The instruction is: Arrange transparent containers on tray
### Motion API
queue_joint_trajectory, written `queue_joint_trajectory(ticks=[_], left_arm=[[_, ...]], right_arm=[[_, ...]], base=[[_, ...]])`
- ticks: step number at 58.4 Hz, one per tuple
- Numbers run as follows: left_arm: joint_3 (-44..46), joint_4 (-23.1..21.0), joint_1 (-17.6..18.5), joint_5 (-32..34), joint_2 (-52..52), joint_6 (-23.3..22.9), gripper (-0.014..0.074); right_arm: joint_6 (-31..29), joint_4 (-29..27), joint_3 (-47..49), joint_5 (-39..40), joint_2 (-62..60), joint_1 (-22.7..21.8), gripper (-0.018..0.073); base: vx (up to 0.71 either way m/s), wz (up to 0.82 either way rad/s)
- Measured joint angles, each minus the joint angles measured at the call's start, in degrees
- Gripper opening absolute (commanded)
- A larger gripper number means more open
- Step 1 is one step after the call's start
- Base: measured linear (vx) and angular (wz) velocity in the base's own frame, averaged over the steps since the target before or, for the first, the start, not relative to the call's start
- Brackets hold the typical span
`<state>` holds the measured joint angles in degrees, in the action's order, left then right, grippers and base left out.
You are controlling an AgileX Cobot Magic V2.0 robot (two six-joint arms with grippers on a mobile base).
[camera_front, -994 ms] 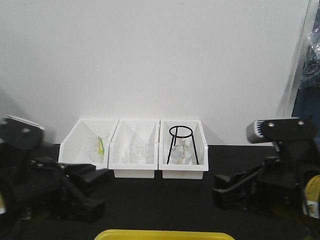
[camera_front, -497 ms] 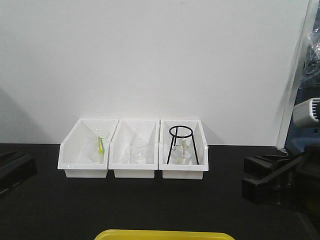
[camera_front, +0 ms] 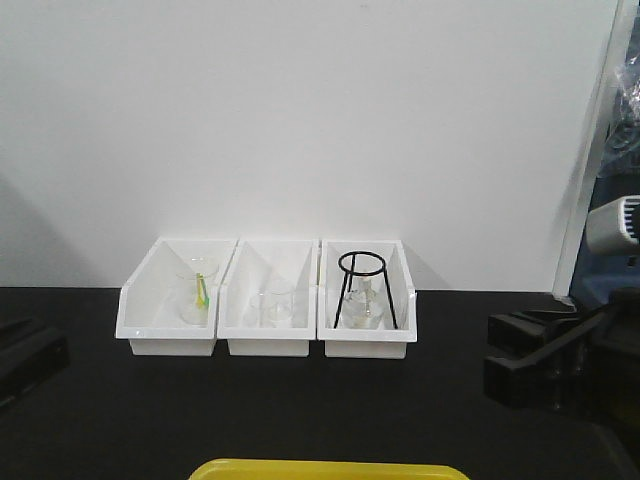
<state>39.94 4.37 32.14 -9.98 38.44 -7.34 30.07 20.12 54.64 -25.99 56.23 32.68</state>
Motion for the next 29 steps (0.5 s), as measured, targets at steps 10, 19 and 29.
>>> queue_joint_trajectory(ticks=[10,19,29], left_arm=[[-11.53,3.41,-7.03,1.18,-10.76,0.16,-0.0006],[-22.62,3.18,-15.84,1.39,-23.69,0.16,-0.0006],[-34.92,2.48,-23.82,0.97,-36.21,0.16,-0.0006]], right_arm=[[0.0,0.0,0.0,0.0,0.0,0.0,0.0054],[0.0,0.0,0.0,0.0,0.0,0.0,0.0054],[0.0,0.0,0.0,0.0,0.0,0.0,0.0054]], base=[[0.0,0.0],[0.0,0.0],[0.0,0.0]])
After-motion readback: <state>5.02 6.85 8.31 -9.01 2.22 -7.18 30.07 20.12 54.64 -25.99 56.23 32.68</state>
